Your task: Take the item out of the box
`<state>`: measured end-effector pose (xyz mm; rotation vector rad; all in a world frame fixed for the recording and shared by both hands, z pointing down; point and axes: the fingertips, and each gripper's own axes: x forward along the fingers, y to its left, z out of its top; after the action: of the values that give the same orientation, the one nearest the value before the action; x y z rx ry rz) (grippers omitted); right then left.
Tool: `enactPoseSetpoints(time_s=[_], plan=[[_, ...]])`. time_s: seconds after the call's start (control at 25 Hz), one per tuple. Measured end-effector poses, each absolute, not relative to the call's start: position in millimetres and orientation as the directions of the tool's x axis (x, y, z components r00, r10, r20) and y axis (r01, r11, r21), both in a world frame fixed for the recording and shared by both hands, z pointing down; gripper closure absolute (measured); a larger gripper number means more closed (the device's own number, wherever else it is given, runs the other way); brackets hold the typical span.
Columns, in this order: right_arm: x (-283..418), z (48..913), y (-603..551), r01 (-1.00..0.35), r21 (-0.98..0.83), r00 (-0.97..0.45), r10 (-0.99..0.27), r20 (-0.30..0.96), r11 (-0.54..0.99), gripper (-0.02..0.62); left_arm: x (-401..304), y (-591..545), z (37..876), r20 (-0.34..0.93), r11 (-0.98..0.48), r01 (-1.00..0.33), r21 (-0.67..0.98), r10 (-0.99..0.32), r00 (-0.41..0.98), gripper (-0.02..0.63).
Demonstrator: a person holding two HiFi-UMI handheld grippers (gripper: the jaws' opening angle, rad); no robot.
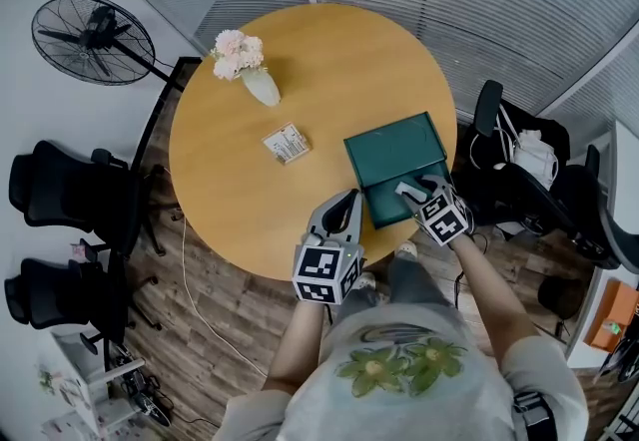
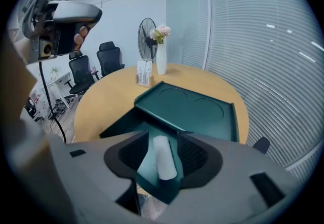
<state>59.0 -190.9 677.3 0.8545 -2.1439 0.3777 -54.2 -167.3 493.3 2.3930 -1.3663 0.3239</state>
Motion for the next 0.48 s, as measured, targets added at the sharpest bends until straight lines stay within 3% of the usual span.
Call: enactPoseSetpoints(time_s=[0.48], plan=[[59,717,-188,-0.635,-0.021,-0.437,-0.336,0.834,0.772,0.411,-64,-169,499,0.389,-0.426,-0.883,0.194,-0.793,0.468,0.604]])
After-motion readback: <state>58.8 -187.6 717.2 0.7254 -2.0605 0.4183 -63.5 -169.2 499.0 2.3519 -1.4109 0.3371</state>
